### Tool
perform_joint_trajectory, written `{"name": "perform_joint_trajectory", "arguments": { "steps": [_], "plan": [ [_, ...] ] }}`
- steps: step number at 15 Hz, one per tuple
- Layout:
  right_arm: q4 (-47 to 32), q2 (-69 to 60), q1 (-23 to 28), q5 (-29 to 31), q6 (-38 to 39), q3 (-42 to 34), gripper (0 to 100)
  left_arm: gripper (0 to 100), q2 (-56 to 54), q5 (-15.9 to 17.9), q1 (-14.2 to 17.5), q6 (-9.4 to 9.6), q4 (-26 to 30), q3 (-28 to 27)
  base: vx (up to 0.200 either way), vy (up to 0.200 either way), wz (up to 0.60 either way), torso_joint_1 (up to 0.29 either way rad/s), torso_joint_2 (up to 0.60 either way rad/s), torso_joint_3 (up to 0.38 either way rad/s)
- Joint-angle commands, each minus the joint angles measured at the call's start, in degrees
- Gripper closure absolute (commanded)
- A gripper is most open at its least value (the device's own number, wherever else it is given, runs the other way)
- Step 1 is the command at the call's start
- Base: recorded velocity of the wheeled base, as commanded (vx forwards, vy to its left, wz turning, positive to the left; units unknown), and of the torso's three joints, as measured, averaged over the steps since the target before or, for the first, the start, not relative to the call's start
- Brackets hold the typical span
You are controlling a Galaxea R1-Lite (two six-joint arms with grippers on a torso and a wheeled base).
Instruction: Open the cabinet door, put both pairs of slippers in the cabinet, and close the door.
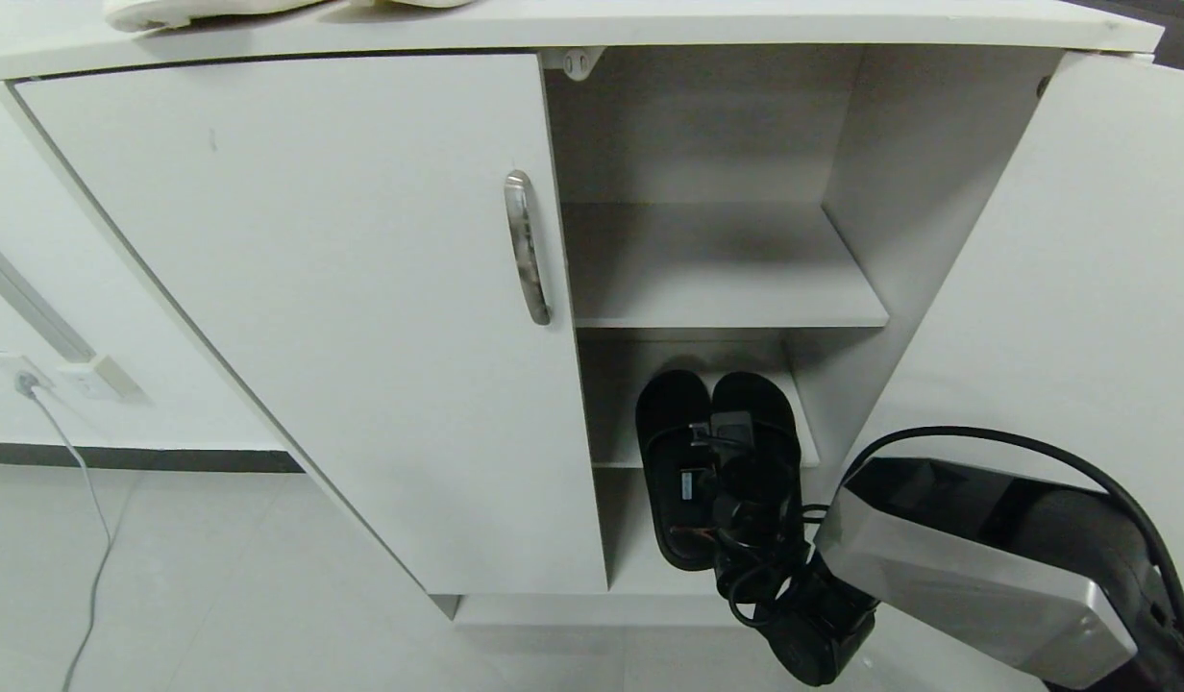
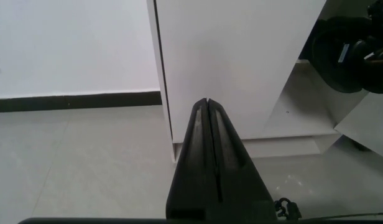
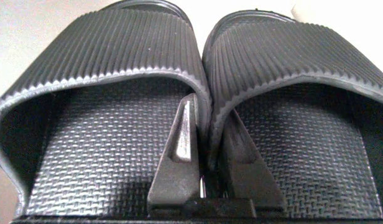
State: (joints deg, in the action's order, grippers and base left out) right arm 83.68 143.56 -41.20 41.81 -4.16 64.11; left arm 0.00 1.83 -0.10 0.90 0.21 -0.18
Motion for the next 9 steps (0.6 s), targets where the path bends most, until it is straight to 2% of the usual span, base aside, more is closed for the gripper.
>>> {"name": "perform_joint_trajectory", "arguments": {
  "steps": [1,9],
  "plan": [
    [-1.15,0.14,0.42,-0.07,0.11,1.10,100,100,0.09,0.02,0.01,-0.02,-0.03,0.01,0.000,0.000,0.00,0.000,0.00,0.000],
    [-18.73,0.41,4.73,-6.31,2.40,15.08,100,100,0.09,0.02,0.01,0.06,-0.03,0.01,0.000,0.000,0.00,0.000,0.00,0.000]
  ]
}}
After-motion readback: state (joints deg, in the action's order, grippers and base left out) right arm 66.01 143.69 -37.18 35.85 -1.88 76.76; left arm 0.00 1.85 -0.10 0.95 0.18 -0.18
